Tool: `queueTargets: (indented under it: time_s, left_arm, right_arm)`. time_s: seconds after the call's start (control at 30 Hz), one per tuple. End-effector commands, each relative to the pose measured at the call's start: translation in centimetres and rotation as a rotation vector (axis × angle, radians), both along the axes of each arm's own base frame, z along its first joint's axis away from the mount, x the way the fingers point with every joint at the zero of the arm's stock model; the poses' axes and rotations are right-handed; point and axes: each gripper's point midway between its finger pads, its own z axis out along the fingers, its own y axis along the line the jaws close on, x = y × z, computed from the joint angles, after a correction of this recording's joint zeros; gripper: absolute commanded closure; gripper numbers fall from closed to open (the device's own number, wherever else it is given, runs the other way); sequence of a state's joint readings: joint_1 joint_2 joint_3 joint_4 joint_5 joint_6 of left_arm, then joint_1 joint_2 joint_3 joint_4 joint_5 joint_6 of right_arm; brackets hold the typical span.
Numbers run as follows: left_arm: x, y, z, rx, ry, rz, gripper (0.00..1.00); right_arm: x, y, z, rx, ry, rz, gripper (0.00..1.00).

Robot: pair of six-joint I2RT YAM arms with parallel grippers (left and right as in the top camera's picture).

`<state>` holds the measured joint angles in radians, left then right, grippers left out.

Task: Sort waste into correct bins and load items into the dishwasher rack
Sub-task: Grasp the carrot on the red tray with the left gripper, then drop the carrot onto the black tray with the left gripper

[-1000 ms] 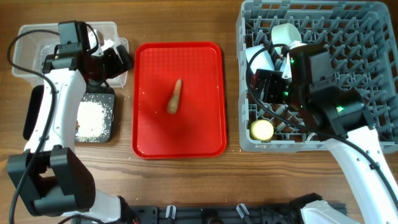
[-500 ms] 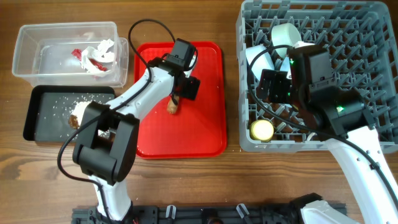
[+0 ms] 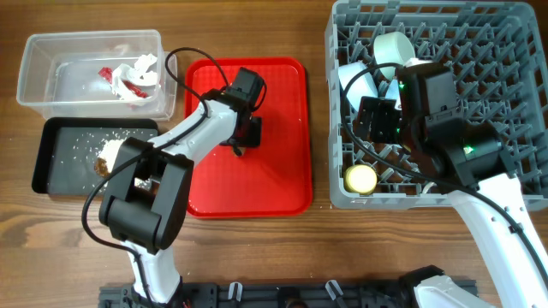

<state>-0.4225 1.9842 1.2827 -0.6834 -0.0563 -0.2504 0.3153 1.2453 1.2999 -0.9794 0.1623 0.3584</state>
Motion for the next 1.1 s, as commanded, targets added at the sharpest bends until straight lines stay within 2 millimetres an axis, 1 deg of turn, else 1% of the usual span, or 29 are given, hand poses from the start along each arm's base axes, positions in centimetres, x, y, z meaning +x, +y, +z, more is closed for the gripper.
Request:
queueTargets:
  time_s: [0.0,0.07,0.13,0.23,0.27,0.3,0.33,0.37,0.4,0.43,0.47,0.5,0.53,0.57,0.6,0.63,0.7,0.77,0.83,0.87,0.9,0.93,0.97,1.07]
  left_arm:
    - [-0.7,0.4,-1.1,-0.001,0.024,0.030,0.90]
    - [-0.3,0.3,-0.6,-0.013,0.010,0.058,0.96]
    - [0.2,0.0,0.7,-0.026,-0.017,0.061,0.96]
    - [1.1,0.0,4.7,-0.051,-0.071,0.068,0.96]
    - [1.5,0.4,6.8,-0.062,-0.104,0.079,0.96]
    - [1.9,1.4,9.3,-0.075,-0.150,0.112,0.96]
    - [2.3,3.4,11.6,-0.076,-0.203,0.190,0.96]
    - [2.5,6.0,13.8,-0.070,-0.255,0.289,0.96]
    - [2.4,7.7,15.1,-0.068,-0.282,0.346,0.96]
    - [2.2,11.0,17.0,-0.069,-0.326,0.460,0.95]
    - [1.9,14.0,18.4,-0.075,-0.357,0.564,0.94]
    - [1.5,17.0,19.0,-0.077,-0.371,0.667,0.90]
    - [0.7,20.5,18.9,-0.069,-0.363,0.793,0.90]
    - [0.1,22.9,18.2,-0.063,-0.347,0.892,0.91]
    - [-0.9,25.6,16.7,-0.063,-0.320,1.032,0.91]
    - [-2.3,28.2,14.6,-0.065,-0.287,1.189,0.91]
    - [-4.5,31.0,10.9,-0.069,-0.233,1.403,0.91]
    - [-6.0,32.5,7.1,-0.077,-0.196,1.553,0.89]
    - [-5.7,33.0,3.5,-0.086,-0.200,1.561,0.85]
    - [-5.4,33.0,2.3,-0.089,-0.196,1.561,0.85]
    - [-5.2,33.1,1.7,-0.088,-0.192,1.561,0.84]
    - [-5.0,33.2,1.0,-0.086,-0.188,1.561,0.79]
    - [-4.8,33.3,0.8,-0.086,-0.189,1.561,0.73]
    - [-4.5,33.2,0.8,-0.098,-0.197,1.556,0.55]
  right_arm:
    - [0.3,-0.3,1.1,0.000,-0.031,-0.023,0.00]
    - [0.2,-0.3,1.1,0.000,-0.030,-0.023,0.00]
    - [0.2,-0.3,1.1,0.000,-0.030,-0.023,0.00]
    - [0.2,-0.3,1.1,0.000,-0.030,-0.023,0.00]
    - [0.2,-0.3,1.1,0.001,-0.031,-0.024,0.00]
    - [0.2,-0.3,1.1,0.001,-0.030,-0.023,0.00]
    - [0.2,-0.3,1.1,0.005,-0.029,-0.023,0.00]
    - [0.2,-0.3,1.1,0.010,-0.029,-0.030,0.00]
    - [0.2,-0.3,1.1,0.016,-0.030,-0.038,0.00]
    - [0.3,-0.3,1.1,0.020,-0.033,-0.041,0.00]
    - [0.4,-0.2,1.2,0.022,-0.036,-0.041,0.00]
    - [0.4,-0.2,1.2,0.024,-0.040,-0.042,0.00]
    - [0.4,-0.2,1.2,0.028,-0.040,-0.047,0.00]
    - [0.4,-0.2,1.2,0.033,-0.039,-0.054,0.00]
    - [0.4,-0.2,1.2,0.039,-0.039,-0.061,0.00]
    - [0.4,-0.2,1.2,0.039,-0.039,-0.061,0.00]
    - [0.5,-0.2,1.3,0.040,-0.042,-0.062,0.00]
    - [0.7,-0.1,1.4,0.049,-0.051,-0.067,0.00]
    - [0.7,-0.1,1.5,0.055,-0.053,-0.074,0.00]
    - [0.7,-0.1,1.5,0.061,-0.053,-0.081,0.01]
    - [0.7,-0.1,1.5,0.061,-0.053,-0.080,0.00]
    - [0.7,-0.1,1.5,0.061,-0.052,-0.080,0.00]
    - [0.7,-0.1,1.5,0.061,-0.052,-0.081,0.00]
    - [0.7,-0.1,1.5,0.061,-0.052,-0.080,0.01]
